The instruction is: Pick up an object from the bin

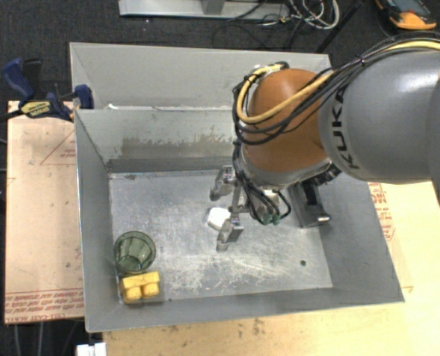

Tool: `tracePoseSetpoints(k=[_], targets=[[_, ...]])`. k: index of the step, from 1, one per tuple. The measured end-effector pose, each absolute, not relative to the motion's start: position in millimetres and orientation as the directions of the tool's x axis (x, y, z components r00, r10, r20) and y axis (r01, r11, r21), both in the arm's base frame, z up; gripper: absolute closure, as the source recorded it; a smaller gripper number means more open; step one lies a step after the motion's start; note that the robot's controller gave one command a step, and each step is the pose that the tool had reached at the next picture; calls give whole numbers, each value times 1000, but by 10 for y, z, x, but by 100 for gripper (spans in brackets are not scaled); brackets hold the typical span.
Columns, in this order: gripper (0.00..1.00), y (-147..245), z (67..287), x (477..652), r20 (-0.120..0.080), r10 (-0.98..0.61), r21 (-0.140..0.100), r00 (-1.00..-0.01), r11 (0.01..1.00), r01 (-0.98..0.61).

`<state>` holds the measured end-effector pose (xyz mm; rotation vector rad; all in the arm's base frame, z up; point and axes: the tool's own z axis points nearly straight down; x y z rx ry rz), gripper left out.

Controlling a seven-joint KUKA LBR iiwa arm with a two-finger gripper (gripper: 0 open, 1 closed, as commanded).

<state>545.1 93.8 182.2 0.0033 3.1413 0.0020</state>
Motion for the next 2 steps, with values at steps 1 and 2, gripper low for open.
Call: tracePoseSetpoints(k=[1,2], targets=[[0,938,1822,5451,0,2,1,-1000,1000,2],[0,877,1424,5807,-13,-12,3,-1000,1000,-12]])
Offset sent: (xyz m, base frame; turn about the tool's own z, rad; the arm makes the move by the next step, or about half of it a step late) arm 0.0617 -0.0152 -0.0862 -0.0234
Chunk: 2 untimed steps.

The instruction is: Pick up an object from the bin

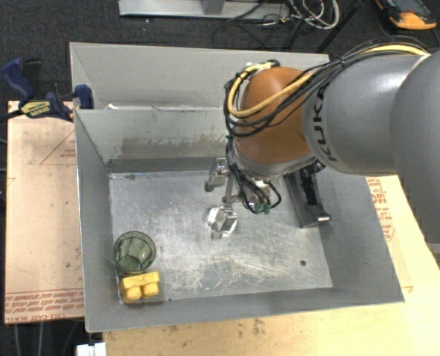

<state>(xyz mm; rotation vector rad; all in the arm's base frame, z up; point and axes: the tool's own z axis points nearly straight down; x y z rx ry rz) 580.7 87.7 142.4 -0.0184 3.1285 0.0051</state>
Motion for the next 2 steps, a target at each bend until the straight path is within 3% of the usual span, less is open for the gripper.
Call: tracePoseSetpoints(k=[1,2], targets=[[0,740,913,5772,-1,-119,1,-993,993,-119],[100,304,773,5851,-3,-213,4,-977,977,-213]])
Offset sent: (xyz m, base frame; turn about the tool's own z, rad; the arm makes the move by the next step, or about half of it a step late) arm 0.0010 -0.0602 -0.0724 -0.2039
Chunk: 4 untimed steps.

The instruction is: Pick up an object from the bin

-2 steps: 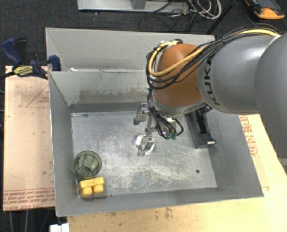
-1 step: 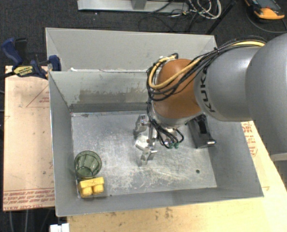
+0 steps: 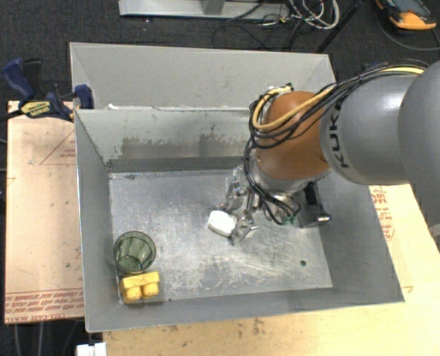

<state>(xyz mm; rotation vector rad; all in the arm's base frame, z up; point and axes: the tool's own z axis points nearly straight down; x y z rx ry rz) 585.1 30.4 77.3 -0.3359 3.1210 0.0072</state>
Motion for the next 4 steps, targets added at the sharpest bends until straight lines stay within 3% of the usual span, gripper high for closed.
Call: tracePoseSetpoints(k=[1,2,3,4], targets=[[100,303,774,5851,-3,-213,4,-977,977,-213],[100,311,1232,5832,3,-227,2,-974,974,-227],[100,340,1933,5842,0,-226,1,-974,974,-226],[0,671,1417,5760,0,37,1,-999,999,37]])
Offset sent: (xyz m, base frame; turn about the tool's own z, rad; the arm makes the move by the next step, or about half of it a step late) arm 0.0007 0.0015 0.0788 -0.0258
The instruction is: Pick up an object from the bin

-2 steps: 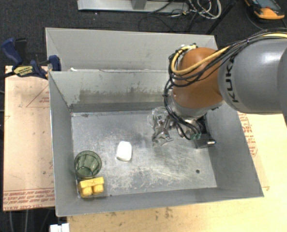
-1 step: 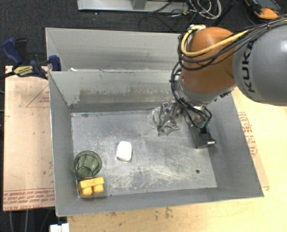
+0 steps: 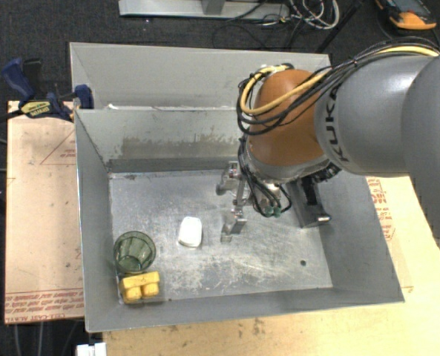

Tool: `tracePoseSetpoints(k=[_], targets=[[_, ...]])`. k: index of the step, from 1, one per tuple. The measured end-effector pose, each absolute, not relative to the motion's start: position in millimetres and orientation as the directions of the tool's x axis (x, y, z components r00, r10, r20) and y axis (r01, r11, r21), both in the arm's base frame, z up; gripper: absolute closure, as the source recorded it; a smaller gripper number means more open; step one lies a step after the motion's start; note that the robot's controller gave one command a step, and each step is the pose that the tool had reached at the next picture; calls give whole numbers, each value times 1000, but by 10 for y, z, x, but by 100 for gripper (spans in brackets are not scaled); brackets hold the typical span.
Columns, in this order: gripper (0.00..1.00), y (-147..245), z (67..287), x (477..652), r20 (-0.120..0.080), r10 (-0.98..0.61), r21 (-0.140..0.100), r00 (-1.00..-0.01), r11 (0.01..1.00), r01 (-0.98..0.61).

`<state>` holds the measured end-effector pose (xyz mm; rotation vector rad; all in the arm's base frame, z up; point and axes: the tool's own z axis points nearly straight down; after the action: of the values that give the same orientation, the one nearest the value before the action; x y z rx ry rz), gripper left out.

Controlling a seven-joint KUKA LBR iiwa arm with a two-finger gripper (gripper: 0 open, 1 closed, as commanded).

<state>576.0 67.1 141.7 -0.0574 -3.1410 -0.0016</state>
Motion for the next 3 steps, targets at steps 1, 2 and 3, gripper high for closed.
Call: tracePoseSetpoints(k=[1,2,3], targets=[[0,679,1420,5755,0,36,1,-999,999,36],[0,966,1192,5969,-10,-60,-1,-998,998,-60],[0,1245,884,5902,4,-140,3,-990,990,-140]])
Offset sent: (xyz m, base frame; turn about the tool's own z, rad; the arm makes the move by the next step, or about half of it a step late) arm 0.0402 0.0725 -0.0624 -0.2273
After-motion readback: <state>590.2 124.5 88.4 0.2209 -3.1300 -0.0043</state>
